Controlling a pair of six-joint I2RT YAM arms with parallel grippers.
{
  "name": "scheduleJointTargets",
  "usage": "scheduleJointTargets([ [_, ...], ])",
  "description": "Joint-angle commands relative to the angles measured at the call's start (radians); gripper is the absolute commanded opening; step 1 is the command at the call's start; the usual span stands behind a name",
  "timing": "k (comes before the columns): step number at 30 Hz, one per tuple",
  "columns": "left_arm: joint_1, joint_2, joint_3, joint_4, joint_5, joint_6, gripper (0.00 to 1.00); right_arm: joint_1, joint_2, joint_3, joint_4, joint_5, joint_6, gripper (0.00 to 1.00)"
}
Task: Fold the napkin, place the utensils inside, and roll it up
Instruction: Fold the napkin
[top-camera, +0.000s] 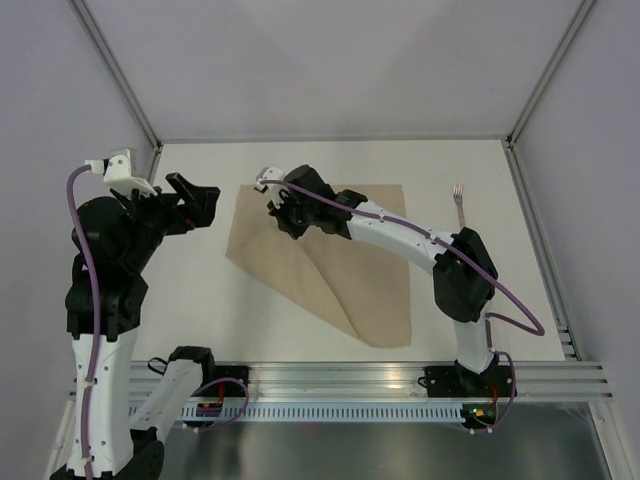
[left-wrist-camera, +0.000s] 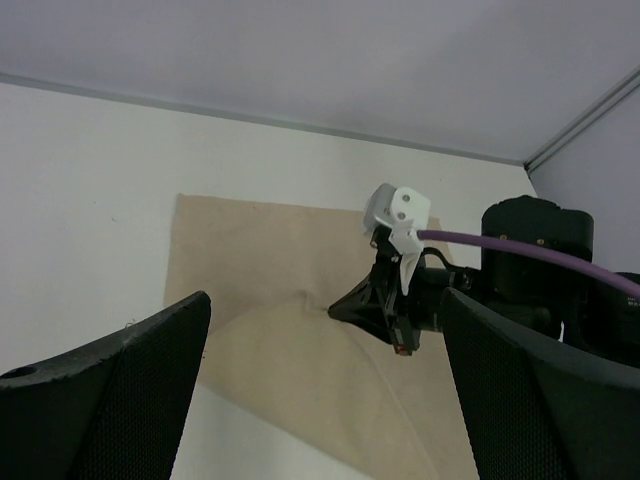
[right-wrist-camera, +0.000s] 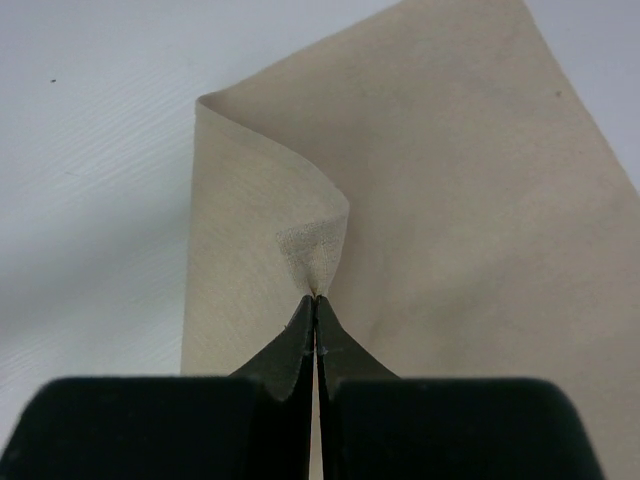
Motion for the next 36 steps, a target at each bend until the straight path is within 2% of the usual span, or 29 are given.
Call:
scheduleJointTargets([
  [1,0.004,0.011,-0.015,0.057,0.042,-0.015,1.0,-0.067,-0.053,-0.001,-0.023,0.03,-0.002,0.0],
  [13,0.004,0.047,-0.061,0.111,0.078,-0.009,1.0,-0.238,-0.085,-0.06,0.019,0.021,0.004,0.0],
  [36,0.004,0.077,-0.098,0.154,0.111,-0.031,1.0,-0.397,-0.171,-0.166,0.066,0.002,0.027,0.01],
])
